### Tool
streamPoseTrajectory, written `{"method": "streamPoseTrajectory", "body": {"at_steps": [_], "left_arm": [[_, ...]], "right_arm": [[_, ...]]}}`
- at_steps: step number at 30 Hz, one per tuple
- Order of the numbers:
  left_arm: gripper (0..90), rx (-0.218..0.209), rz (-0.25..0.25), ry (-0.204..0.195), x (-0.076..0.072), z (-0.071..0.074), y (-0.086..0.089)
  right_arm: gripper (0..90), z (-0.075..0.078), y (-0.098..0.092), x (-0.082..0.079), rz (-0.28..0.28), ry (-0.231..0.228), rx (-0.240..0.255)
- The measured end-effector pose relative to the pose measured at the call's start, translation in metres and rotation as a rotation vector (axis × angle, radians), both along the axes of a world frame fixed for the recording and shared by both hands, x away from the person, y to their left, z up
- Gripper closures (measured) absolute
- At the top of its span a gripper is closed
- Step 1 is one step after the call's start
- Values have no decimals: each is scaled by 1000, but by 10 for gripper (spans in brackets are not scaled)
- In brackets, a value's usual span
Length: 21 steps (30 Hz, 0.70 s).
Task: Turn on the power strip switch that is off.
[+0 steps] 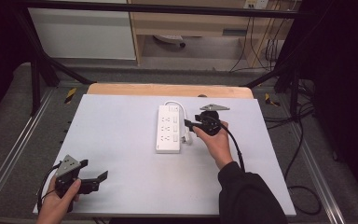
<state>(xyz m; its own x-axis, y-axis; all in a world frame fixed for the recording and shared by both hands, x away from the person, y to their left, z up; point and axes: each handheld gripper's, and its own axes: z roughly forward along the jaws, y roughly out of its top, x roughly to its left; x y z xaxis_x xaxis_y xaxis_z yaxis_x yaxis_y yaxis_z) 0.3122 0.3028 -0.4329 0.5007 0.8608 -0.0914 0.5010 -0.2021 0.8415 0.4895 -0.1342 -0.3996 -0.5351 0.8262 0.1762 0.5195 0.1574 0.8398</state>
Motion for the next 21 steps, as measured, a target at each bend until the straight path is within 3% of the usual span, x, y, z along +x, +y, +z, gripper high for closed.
{"method": "streamPoseTrajectory", "body": {"at_steps": [3,6,9,16,21], "left_arm": [[70,3,1,1,0,0,0],[70,2,3,3,0,-1,0],[70,2,3,3,0,0,0],[70,3,9,5,0,-1,1],[70,4,13,5,0,-1,1]], "right_arm": [[369,3,-8,-4,-3,-3,-3],[238,3,-15,-7,-11,-7,-17],[174,4,-25,-11,-27,-4,-13],[67,4,-49,-24,-63,-16,-22],[43,6,-69,-36,-85,-37,-2]]}}
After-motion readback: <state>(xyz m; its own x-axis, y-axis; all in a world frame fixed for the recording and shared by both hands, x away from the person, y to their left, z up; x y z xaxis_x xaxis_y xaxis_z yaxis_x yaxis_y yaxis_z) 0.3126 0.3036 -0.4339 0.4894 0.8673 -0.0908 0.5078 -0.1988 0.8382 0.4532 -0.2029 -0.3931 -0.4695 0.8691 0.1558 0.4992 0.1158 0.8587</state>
